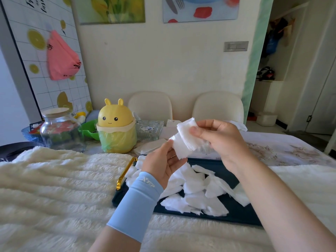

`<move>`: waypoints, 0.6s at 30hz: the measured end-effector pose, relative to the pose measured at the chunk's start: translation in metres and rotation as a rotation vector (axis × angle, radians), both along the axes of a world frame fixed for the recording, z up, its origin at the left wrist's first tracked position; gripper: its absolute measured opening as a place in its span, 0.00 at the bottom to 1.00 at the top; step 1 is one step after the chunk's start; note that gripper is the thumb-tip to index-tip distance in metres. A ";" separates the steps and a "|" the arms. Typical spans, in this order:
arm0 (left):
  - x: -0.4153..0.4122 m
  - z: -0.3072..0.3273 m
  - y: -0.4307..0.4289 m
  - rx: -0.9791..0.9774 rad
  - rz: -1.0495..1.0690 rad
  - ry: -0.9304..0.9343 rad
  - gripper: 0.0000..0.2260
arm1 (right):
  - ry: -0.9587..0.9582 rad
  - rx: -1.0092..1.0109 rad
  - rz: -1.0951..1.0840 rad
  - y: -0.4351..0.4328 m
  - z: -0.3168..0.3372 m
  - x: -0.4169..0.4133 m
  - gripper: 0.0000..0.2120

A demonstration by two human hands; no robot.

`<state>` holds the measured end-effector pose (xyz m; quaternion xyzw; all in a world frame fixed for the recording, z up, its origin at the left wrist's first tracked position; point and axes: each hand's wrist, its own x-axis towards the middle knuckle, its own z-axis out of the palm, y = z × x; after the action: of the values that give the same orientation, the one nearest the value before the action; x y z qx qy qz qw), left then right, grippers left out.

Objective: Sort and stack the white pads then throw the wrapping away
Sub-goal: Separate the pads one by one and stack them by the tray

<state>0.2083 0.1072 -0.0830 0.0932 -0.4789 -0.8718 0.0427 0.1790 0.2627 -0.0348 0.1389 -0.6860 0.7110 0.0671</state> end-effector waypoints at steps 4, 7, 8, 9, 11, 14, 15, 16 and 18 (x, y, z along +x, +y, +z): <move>0.002 0.001 0.000 -0.047 -0.034 0.059 0.12 | -0.013 0.078 0.002 -0.009 -0.004 0.004 0.09; 0.004 0.003 0.000 -0.051 -0.074 0.112 0.13 | 0.011 0.243 -0.099 -0.013 -0.012 0.002 0.09; 0.004 0.004 0.000 -0.052 -0.084 0.119 0.13 | 0.020 0.289 -0.127 -0.013 -0.013 0.001 0.10; 0.004 0.004 -0.001 -0.052 -0.091 0.119 0.14 | 0.032 0.325 -0.145 -0.013 -0.015 0.000 0.10; 0.005 0.005 -0.002 -0.066 -0.107 0.113 0.18 | 0.101 0.404 -0.170 -0.012 -0.016 0.000 0.11; 0.005 0.005 -0.006 -0.134 -0.112 0.111 0.21 | 0.353 0.547 -0.168 -0.010 -0.017 0.001 0.12; 0.005 0.005 -0.006 -0.140 -0.102 0.095 0.19 | 0.449 0.603 -0.143 -0.009 -0.017 0.001 0.12; 0.004 0.005 -0.007 -0.135 -0.091 0.073 0.17 | 0.525 0.665 -0.116 -0.008 -0.017 0.001 0.11; 0.003 0.004 -0.007 -0.116 -0.084 0.026 0.14 | 0.608 0.772 -0.081 -0.006 -0.016 0.001 0.10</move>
<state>0.2117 0.0999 -0.0786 0.0591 -0.5315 -0.8448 0.0177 0.1796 0.2572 -0.0507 0.3280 -0.8537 0.3287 0.2357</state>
